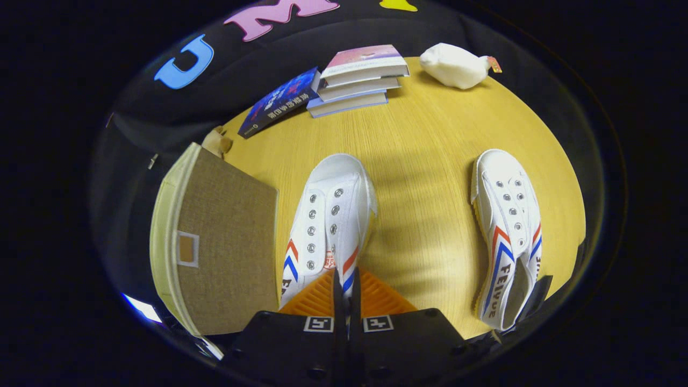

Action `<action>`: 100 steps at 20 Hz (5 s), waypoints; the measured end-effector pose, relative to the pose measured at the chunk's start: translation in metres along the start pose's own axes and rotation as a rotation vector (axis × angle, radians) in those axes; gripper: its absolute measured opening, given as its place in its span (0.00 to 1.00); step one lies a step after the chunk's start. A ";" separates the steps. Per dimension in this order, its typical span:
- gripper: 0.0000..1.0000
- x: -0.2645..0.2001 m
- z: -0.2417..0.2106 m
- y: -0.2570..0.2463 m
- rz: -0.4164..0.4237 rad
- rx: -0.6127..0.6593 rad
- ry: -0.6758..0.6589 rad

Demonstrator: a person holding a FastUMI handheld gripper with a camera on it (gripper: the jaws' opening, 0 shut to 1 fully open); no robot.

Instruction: Open the storage box then place both shoes into the box .Put the left shoe in first, then the right shoe, with the right side of both shoes facing outward in a uniform manner.

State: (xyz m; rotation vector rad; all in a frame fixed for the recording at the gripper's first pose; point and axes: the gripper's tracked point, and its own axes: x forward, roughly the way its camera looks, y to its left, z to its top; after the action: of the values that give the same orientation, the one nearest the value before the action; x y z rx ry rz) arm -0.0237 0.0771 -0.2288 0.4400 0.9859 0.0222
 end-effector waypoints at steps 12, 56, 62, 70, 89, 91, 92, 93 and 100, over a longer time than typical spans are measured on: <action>0.05 -0.127 0.054 0.165 0.186 0.023 -0.148; 0.99 -0.118 0.053 0.117 0.253 -0.278 -0.082; 0.99 -0.109 0.063 -0.025 0.078 -0.244 -0.122; 0.99 -0.075 0.041 -0.172 -0.119 -0.300 -0.048; 0.29 -0.018 0.005 -0.225 -0.119 -0.060 0.104; 0.14 -0.020 0.006 -0.227 -0.114 0.005 0.095; 0.08 -0.022 0.008 -0.228 -0.118 0.009 0.090; 0.08 -0.024 0.008 -0.226 -0.127 0.011 0.094; 0.07 -0.075 0.028 -0.122 -0.037 0.050 0.047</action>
State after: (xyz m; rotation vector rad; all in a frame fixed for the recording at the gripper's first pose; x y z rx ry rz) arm -0.0642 -0.0598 -0.2006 0.4687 1.0422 -0.0254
